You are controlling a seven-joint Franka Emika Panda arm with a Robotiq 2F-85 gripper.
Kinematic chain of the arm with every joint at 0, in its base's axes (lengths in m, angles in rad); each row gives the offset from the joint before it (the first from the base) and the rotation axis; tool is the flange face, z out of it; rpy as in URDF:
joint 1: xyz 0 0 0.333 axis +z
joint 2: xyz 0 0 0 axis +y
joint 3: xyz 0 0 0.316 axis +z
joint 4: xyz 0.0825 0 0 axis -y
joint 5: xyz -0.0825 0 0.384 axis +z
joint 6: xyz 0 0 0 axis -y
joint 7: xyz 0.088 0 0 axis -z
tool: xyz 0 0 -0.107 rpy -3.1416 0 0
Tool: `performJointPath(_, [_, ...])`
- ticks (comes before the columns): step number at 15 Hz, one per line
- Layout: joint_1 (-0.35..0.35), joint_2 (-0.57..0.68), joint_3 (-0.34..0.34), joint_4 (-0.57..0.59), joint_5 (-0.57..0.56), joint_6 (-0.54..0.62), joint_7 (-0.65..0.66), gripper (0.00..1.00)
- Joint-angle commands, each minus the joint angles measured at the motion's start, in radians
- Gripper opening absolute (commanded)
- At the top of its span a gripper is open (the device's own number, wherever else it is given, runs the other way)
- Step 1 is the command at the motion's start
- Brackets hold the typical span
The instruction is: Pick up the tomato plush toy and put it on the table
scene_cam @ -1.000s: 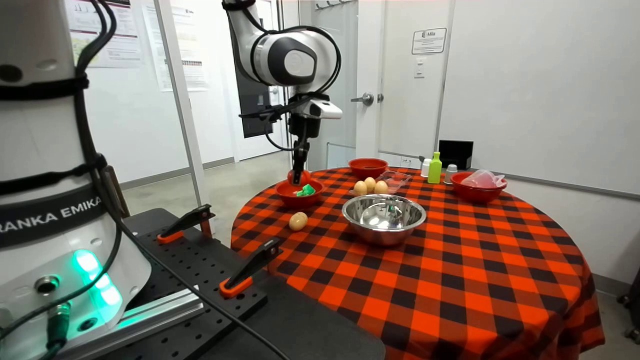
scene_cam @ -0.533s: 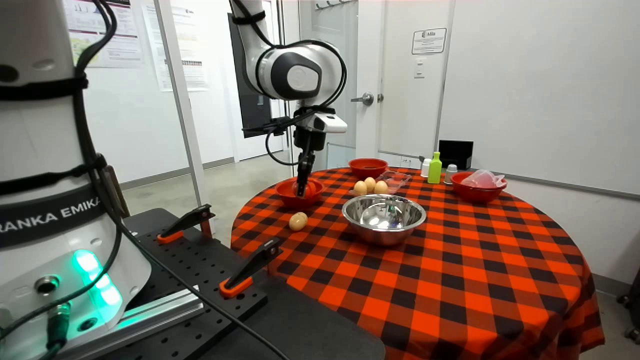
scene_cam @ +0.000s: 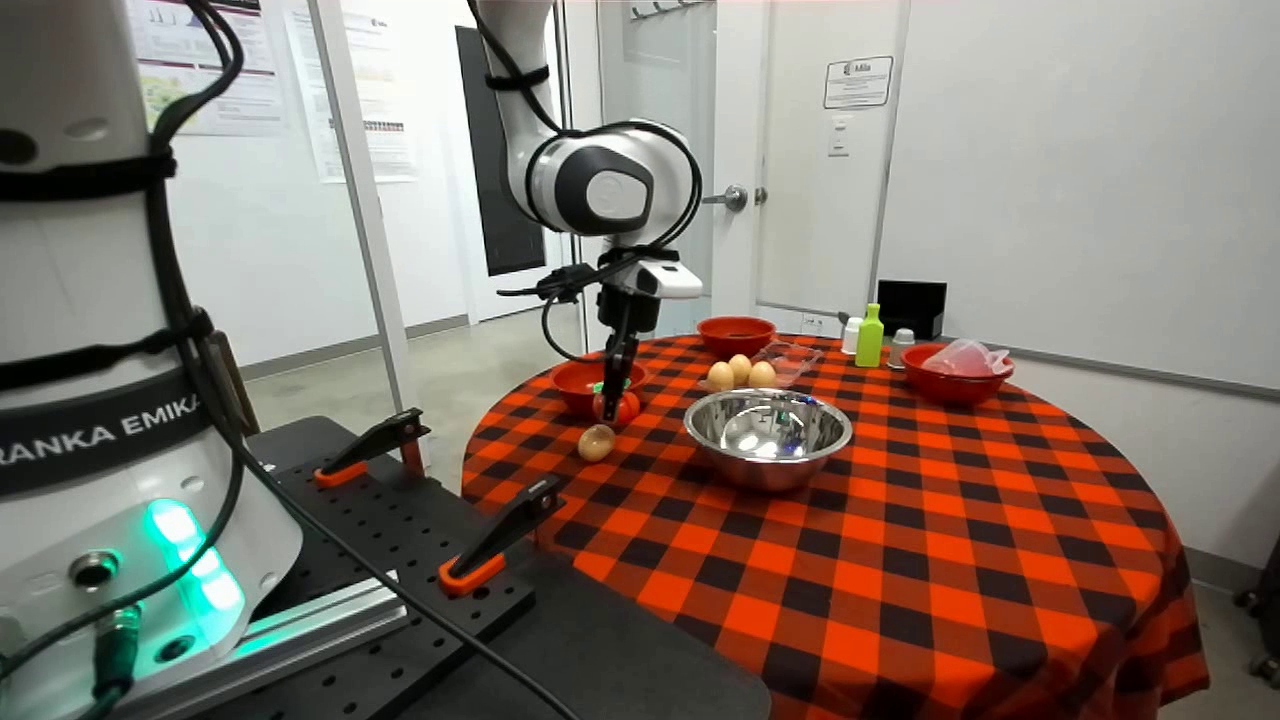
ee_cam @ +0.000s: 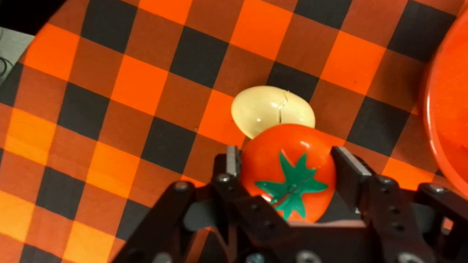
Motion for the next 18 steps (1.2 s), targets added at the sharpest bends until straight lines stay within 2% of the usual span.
performJointPath(1, [0.014,0.056,-0.015,0.049,0.018,0.018,0.024,0.38])
performJointPath(11, [0.016,0.158,-0.010,0.131,0.025,0.015,0.056,0.38])
performJointPath(12, [0.015,0.165,-0.009,0.136,0.027,0.015,0.058,0.81])
performJointPath(13, [0.014,0.170,-0.008,0.138,0.028,0.015,0.060,0.90])
performJointPath(15, [0.014,0.175,-0.009,0.140,0.030,0.013,0.065,1.00])
performJointPath(18, [0.011,0.165,-0.007,0.130,0.039,0.015,0.064,1.00])
